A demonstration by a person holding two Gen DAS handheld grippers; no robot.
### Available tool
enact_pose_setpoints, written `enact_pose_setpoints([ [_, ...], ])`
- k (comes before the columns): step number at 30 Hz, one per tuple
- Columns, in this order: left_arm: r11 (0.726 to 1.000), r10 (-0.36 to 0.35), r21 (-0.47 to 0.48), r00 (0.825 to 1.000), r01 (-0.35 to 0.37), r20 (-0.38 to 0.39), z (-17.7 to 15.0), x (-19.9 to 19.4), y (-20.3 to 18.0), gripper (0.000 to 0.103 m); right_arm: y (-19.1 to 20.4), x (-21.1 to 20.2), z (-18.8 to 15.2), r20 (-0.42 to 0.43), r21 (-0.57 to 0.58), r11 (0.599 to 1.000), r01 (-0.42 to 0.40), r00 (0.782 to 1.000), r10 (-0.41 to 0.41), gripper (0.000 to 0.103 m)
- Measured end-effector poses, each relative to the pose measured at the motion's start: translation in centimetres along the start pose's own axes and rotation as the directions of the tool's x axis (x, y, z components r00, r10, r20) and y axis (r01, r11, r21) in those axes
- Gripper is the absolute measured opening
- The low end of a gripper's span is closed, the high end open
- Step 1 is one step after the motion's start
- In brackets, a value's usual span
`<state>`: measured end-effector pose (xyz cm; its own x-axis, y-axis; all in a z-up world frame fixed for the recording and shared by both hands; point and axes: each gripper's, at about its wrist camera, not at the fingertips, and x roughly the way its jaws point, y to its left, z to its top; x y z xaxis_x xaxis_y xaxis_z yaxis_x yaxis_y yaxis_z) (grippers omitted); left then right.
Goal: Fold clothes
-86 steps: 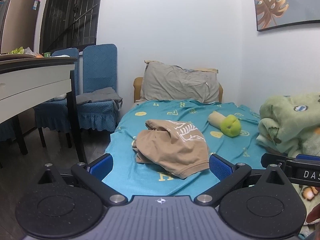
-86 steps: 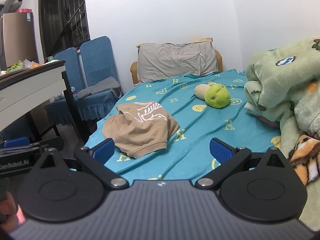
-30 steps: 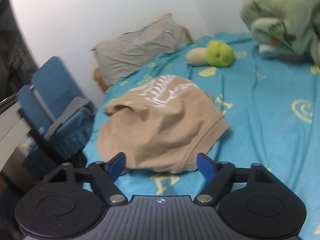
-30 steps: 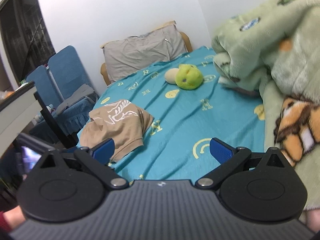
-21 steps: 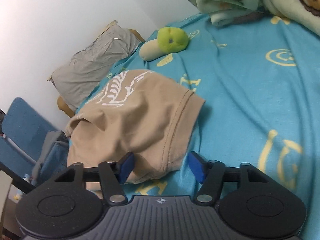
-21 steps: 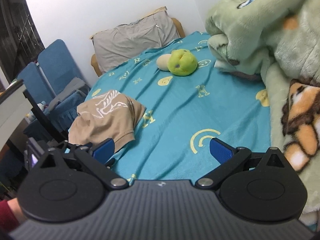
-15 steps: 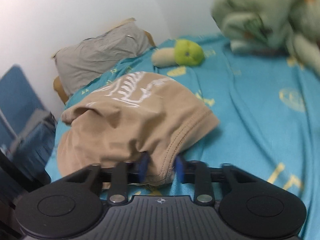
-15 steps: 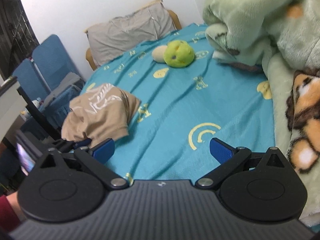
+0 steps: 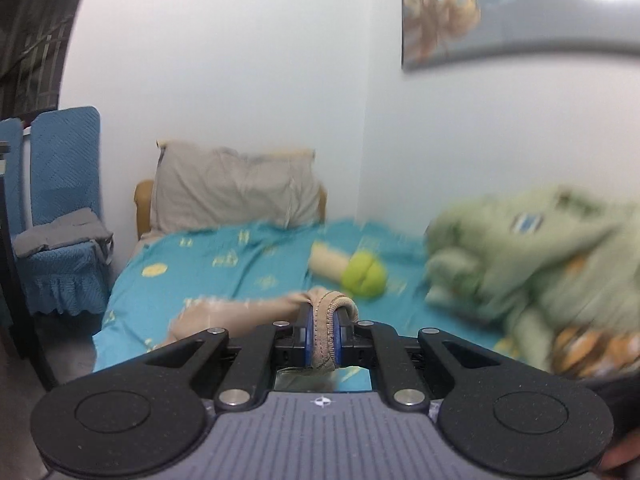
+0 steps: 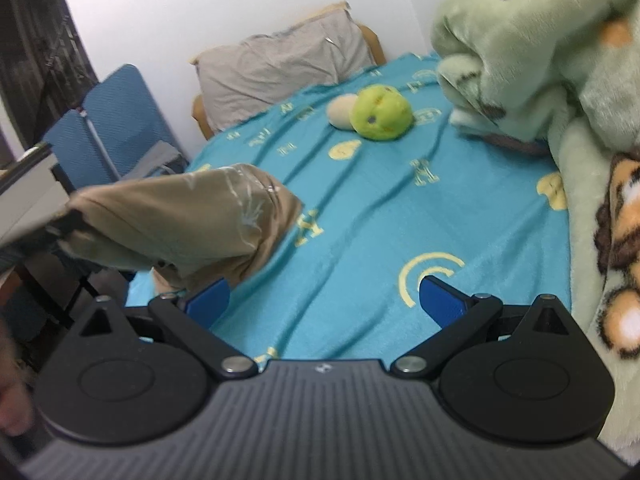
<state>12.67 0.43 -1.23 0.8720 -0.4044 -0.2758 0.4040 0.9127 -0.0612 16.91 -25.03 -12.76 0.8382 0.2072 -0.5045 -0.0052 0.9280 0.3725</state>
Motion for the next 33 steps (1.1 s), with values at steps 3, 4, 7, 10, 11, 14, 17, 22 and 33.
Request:
enact_pose_setpoints([
  [3, 0.996, -0.056, -0.062, 0.996, 0.061, 0.076, 1.6, -4.8, -0.7, 0.010, 0.6, -1.2, 0.0, 0.040, -0.029, 0.999, -0.037, 0.998, 0.039, 0.103],
  [4, 0.993, -0.083, -0.080, 0.991, 0.092, 0.104, 1.9, -6.2, -0.9, 0.010, 0.9, -1.7, 0.0, 0.054, -0.043, 0.998, -0.054, 0.997, 0.057, 0.103],
  [7, 0.983, -0.124, -0.115, 0.979, 0.144, 0.162, 2.4, -9.3, -1.1, 0.010, 1.9, -3.5, -0.2, 0.092, -0.098, 0.989, -0.115, 0.988, 0.124, 0.103],
  [10, 0.973, -0.137, -0.157, 0.971, 0.168, 0.194, 2.3, -10.4, -0.4, 0.010, 3.5, -5.0, -0.6, 0.090, -0.174, 0.965, -0.194, 0.973, 0.212, 0.103],
  [11, 0.970, -0.140, -0.170, 0.969, 0.176, 0.205, 2.3, -10.8, -0.2, 0.010, 4.2, -5.1, -0.9, 0.064, -0.193, 0.955, -0.226, 0.968, 0.243, 0.103],
  [14, 0.955, -0.116, -0.248, 0.972, 0.166, 0.203, 1.0, -9.5, 2.0, 0.010, 6.9, -5.0, -1.8, -0.006, -0.267, 0.923, -0.276, 0.958, 0.285, 0.103],
  [17, 0.944, -0.074, -0.306, 0.983, 0.123, 0.168, -0.1, -7.9, 4.1, 0.010, 9.5, -3.6, -2.6, -0.037, -0.327, 0.910, -0.257, 0.965, 0.259, 0.103],
  [22, 0.927, -0.001, -0.372, 0.995, 0.037, 0.097, -1.7, -5.7, 7.1, 0.010, 10.8, 1.7, -3.3, -0.115, -0.300, 0.943, -0.145, 0.987, 0.115, 0.103],
  [33, 0.937, 0.058, -0.340, 0.997, -0.075, -0.059, -3.4, -3.4, 7.3, 0.010, 5.8, 3.2, -1.4, -0.010, -0.042, 0.977, 0.208, 0.978, -0.208, 0.103],
])
